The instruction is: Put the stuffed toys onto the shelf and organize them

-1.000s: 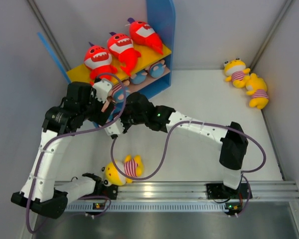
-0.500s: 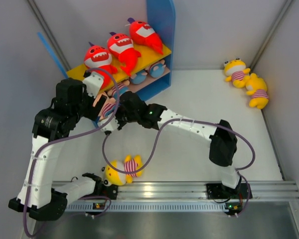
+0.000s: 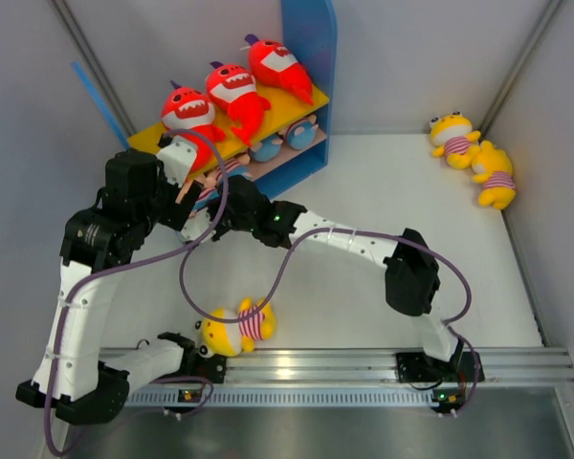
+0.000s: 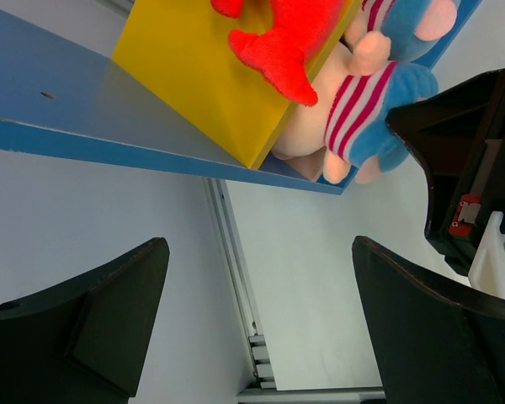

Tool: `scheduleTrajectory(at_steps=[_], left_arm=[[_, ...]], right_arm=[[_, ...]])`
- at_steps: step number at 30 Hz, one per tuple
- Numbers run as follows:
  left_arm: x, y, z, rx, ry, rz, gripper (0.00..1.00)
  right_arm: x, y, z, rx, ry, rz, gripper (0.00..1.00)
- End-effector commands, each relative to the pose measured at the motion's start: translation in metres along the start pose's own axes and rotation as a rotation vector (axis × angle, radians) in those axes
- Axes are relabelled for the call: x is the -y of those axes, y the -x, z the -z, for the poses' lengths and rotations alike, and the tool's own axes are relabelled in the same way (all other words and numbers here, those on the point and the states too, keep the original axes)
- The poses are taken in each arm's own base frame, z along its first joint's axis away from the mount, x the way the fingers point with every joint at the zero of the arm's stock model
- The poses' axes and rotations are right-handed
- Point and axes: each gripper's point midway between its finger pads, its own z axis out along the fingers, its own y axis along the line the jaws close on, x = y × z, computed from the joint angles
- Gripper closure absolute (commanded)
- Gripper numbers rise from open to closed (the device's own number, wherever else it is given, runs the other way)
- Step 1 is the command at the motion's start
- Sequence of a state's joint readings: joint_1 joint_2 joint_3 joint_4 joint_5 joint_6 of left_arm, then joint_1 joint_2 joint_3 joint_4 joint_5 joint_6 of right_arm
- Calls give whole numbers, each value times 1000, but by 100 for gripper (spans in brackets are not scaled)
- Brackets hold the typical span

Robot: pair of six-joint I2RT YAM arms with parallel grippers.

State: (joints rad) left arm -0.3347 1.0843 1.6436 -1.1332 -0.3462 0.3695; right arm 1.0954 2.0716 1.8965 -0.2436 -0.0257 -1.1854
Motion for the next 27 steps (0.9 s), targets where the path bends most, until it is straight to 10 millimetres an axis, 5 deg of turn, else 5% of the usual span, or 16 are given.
scheduleTrajectory(at_steps=[1, 9, 17, 27], left_arm=[[-4, 3, 5, 17, 7, 6, 4], [-4, 2, 6, 18, 9, 6, 4], [-2, -1, 6, 12, 4, -1, 4], [0, -2, 5, 11, -4, -2, 4]], right_arm=[[40, 36, 1, 82, -172, 22, 100], [33, 40, -24, 136, -206, 1, 100], [57, 29, -34, 182, -346, -102, 100], [41, 19, -52, 192, -334, -162, 90]])
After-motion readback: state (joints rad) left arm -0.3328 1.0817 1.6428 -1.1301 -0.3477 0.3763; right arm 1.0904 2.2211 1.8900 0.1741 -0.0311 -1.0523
